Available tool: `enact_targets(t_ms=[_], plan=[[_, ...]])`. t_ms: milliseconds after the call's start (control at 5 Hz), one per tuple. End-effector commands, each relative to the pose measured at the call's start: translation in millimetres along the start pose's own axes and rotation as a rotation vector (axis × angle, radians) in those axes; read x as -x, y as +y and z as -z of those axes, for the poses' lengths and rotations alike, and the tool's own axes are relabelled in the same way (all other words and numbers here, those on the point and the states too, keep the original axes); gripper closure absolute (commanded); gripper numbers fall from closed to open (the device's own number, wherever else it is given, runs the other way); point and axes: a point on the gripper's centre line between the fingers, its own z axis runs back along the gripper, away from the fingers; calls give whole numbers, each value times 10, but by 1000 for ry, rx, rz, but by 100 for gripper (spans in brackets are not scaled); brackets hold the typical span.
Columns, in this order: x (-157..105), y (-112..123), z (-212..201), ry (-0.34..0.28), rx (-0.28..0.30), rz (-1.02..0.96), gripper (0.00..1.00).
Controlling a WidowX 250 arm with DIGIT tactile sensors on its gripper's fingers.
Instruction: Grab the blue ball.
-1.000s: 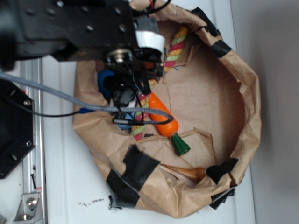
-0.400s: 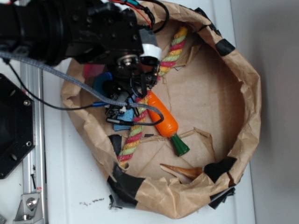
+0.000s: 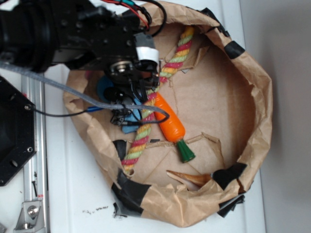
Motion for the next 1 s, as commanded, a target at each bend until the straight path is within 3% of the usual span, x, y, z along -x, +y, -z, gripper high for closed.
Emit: enact_targets(t_ms=[0,200,600,800], plan=[[-440,-176,-770,-262,-61,-59,100],[-560,-222,-960,-252,-35,-102,100],[-644,-330,-1092,-300,4,-249,100],[-620,-314,-1059,-262,67,-198,100]])
